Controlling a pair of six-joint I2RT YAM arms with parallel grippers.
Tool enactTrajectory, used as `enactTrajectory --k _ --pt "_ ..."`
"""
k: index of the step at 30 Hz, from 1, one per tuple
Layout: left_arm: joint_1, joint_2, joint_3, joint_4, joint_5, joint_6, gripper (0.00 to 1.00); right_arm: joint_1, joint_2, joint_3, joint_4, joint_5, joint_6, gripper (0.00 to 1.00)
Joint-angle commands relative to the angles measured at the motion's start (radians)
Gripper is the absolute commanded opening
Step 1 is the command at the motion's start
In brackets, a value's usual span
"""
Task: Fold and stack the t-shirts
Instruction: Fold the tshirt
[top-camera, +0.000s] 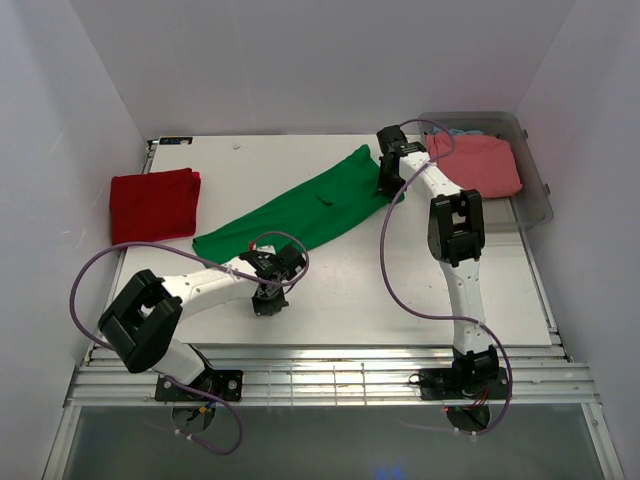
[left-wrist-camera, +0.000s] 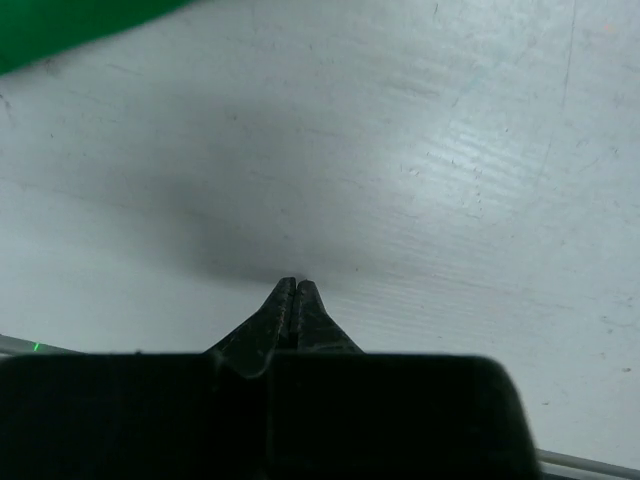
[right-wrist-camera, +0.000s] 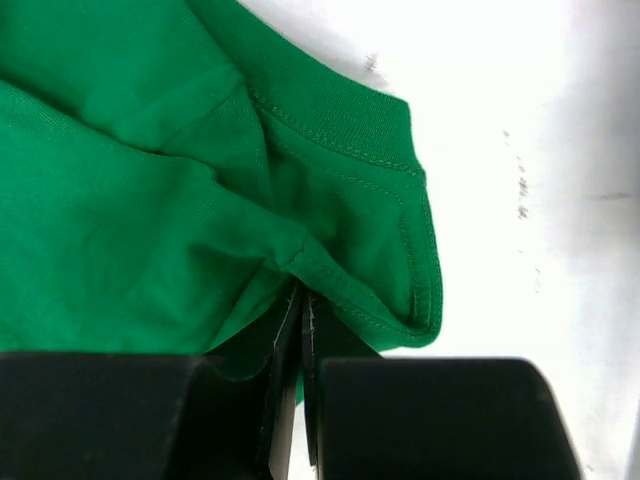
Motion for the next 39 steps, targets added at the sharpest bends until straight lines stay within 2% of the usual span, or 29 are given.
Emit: enactTrajectory --k 1,4,8,11,14,19,23,30,35,39 --pt "-0.060 -0.051 0.019 -0.034 -0.038 -0.065 0.00 -0.004 0.053 0.039 0.015 -0.118 0.058 0.08" --pt "-0.099 -0.097 0.092 -0.047 -0.106 -0.058 0.00 -0.007 0.045 0.022 0.099 -0.203 0.077 0.08" --pt "-0.107 -0.119 0.201 -0.073 -0.123 -0.024 0.00 -0.009 0.076 0.107 0.114 -0.256 0.115 0.08" --pt "-0.107 -0.142 0.275 -0.152 -0.257 -0.031 0.00 -0.015 0.056 0.093 0.128 -0.250 0.129 0.08" --pt "-0.101 -0.116 0.292 -0.242 -0.446 -0.050 0.00 -0.017 0.013 0.034 0.153 -0.252 0.129 0.08" --pt "-0.035 -0.058 0.207 -0.268 -0.543 -0.110 0.00 -0.020 -0.042 -0.085 0.153 -0.224 0.088 0.08" --pt "0.033 -0.074 0.108 -0.177 -0.554 -0.085 0.00 -0.021 -0.088 -0.147 0.154 -0.206 0.054 0.08" --pt "0.226 -0.292 -0.073 0.239 -0.462 0.246 0.00 -0.021 -0.131 -0.227 0.156 -0.204 0.045 0.08" --pt "0.347 -0.297 -0.140 0.429 -0.352 0.387 0.00 -0.021 -0.153 -0.262 0.154 -0.203 0.035 0.08" --pt "0.419 -0.222 -0.134 0.454 -0.263 0.392 0.00 -0.021 -0.167 -0.271 0.148 -0.197 0.023 0.08"
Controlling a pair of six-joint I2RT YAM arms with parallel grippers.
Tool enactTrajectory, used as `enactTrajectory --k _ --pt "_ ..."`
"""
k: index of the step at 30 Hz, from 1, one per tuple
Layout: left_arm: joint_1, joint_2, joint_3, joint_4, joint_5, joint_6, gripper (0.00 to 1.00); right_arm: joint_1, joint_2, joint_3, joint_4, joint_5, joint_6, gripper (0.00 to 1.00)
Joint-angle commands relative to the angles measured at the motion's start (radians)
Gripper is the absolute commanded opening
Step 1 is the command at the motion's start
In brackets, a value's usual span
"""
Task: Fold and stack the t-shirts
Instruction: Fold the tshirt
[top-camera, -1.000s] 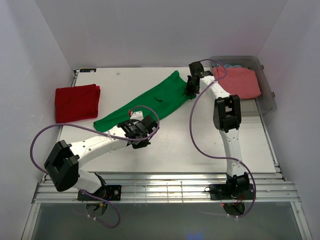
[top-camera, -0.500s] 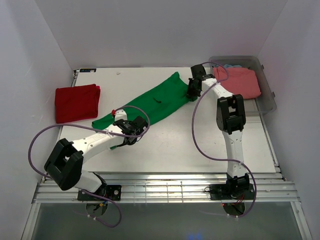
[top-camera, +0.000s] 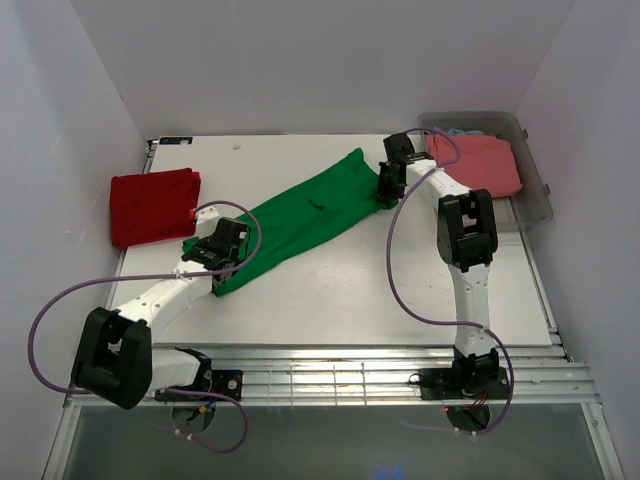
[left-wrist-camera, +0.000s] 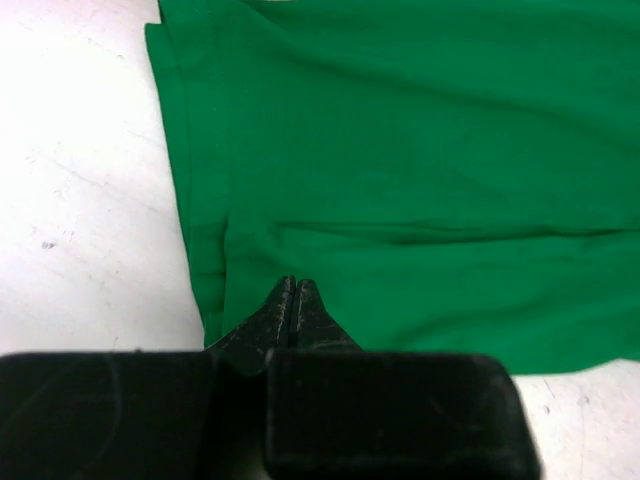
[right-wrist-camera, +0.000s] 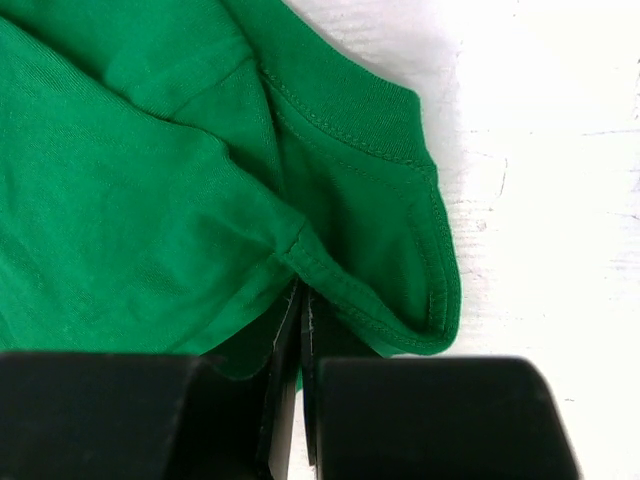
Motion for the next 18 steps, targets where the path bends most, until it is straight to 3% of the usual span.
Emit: enactTrajectory --k 1,10,18 --pt "0.055 0.057 -0.002 0.104 0.105 0.065 0.00 -0.002 -0.042 -0.025 -0.044 0.020 -0.029 0.08" --pt "0.081 0.258 0.035 0.067 0.132 0.040 0.00 -0.002 -0.047 -0.029 -0.048 0.020 -0.024 0.08" --pt "0.062 0.431 0.112 -0.078 0.209 0.021 0.00 -0.002 -0.041 0.007 -0.071 0.048 -0.021 0.08"
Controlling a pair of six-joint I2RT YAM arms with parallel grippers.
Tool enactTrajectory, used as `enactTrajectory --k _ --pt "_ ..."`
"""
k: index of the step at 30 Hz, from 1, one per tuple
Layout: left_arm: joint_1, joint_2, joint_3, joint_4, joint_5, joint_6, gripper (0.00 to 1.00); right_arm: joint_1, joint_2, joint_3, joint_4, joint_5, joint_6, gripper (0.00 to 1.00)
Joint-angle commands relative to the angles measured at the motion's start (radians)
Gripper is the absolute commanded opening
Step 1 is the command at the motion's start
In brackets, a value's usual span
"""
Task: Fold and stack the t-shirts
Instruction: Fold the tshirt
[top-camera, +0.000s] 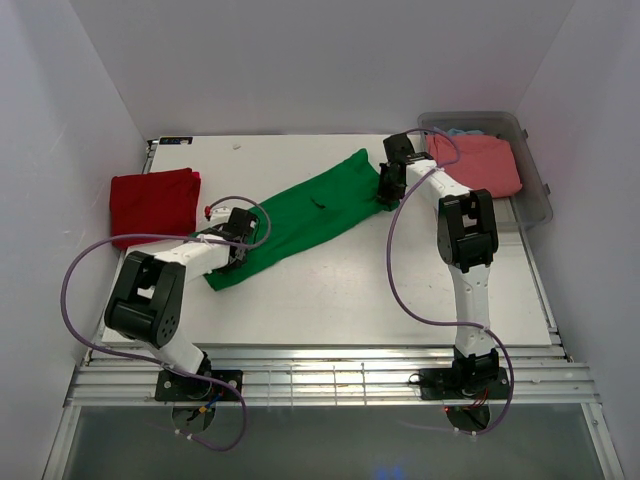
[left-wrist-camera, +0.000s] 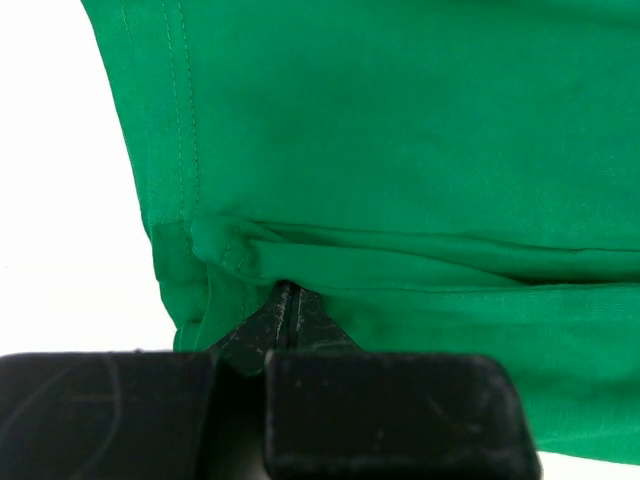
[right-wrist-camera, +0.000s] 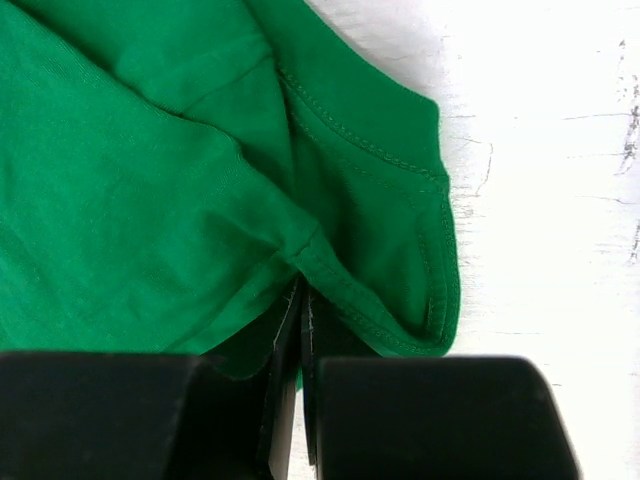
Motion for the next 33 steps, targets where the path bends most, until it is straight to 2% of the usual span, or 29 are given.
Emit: enactTrajectory --k 1,7,11,17,26,33 --pt "-0.014 0.091 -0.013 -0.092 0.121 -0.048 0.00 -0.002 -0.019 0.031 -0.066 0.031 -0.013 0.08" --pt "-0.101 0.188 -0.015 -0.163 0.229 -0.129 0.00 -0.002 0.020 0.106 -0.100 0.035 -0.008 0.08" --pt "-0.257 0.249 0.029 -0.195 0.275 -0.195 0.00 -0.002 0.044 0.161 -0.115 0.032 -0.008 0.08" --pt "-0.432 0.344 0.057 -0.201 0.368 -0.318 0.00 -0.002 0.089 0.237 -0.137 0.020 -0.007 0.08" --pt "-0.672 0.303 0.023 -0.224 0.464 -0.431 0.00 -0.002 0.144 0.215 -0.119 0.014 0.007 0.08" --pt "-0.816 0.312 0.028 -0.235 0.515 -0.482 0.00 0.004 0.179 0.209 -0.091 -0.004 0.015 0.08"
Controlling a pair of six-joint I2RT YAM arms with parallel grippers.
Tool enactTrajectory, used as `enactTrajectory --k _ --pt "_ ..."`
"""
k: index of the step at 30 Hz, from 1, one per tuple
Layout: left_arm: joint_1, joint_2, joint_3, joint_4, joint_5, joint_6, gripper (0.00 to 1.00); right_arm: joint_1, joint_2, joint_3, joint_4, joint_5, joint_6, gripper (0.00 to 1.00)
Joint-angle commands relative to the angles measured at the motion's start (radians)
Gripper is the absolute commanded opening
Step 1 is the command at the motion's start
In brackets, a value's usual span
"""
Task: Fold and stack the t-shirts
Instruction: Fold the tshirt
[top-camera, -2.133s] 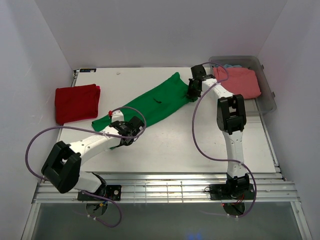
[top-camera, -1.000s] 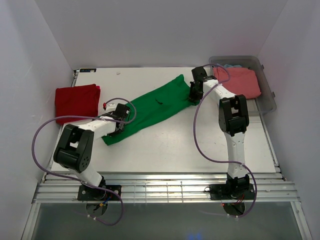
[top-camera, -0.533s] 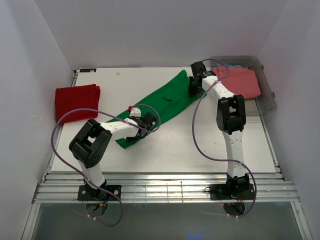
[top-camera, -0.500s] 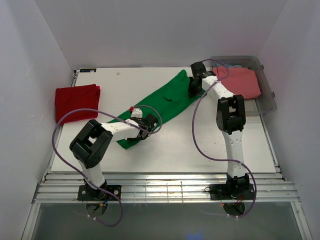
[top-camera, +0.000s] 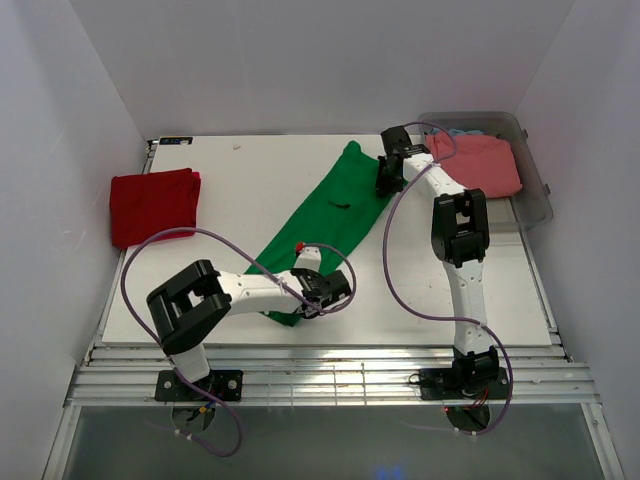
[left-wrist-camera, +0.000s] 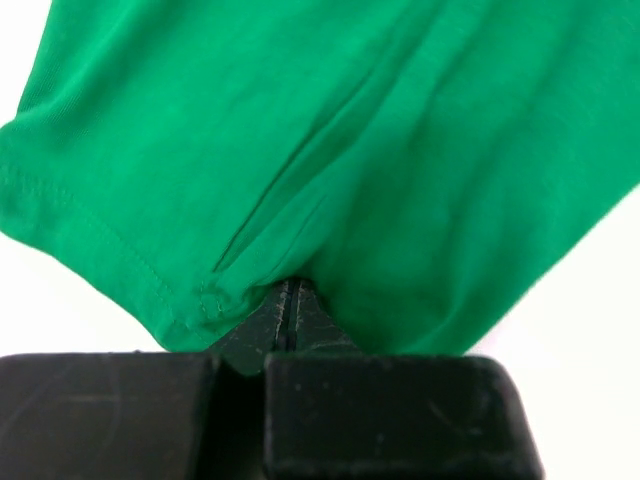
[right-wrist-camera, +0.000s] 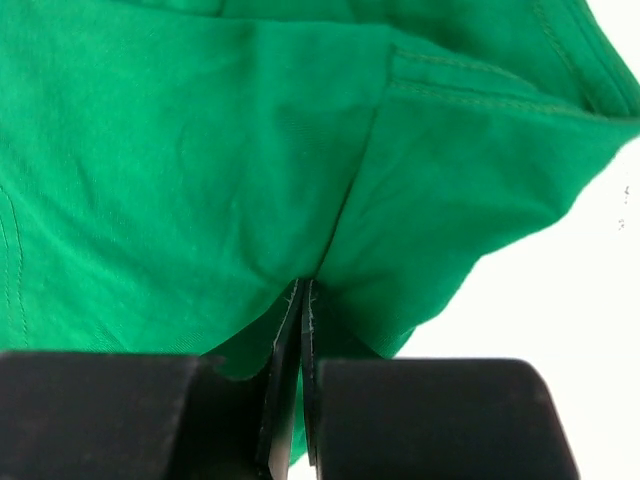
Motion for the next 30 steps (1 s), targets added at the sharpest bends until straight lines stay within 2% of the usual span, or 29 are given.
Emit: enactTrajectory --k 1,9,17,26,29,30 --pt "-0.086 0.160 -0.093 0.044 0.658 -0.136 0.00 0.004 0.074 0.012 0.009 -0.014 0.008 0.08" --pt "-0.132 0.211 0.002 0.116 0.750 -0.023 0.00 0.012 0.111 0.058 0.079 -0.070 0.030 0.08" --pt "-0.137 0.297 0.108 0.246 0.844 0.037 0.00 0.012 0.172 0.143 0.144 -0.237 0.053 0.08" --pt "-0.137 0.376 0.228 0.263 0.838 0.068 0.00 0.003 0.184 0.149 0.203 -0.313 0.054 0.10" --pt "-0.137 0.364 0.235 0.245 0.769 0.074 0.00 -0.006 0.158 0.112 0.267 -0.378 0.036 0.15" --pt "-0.137 0.335 0.238 0.236 0.737 0.080 0.00 -0.006 0.128 0.097 0.292 -0.387 0.016 0.19"
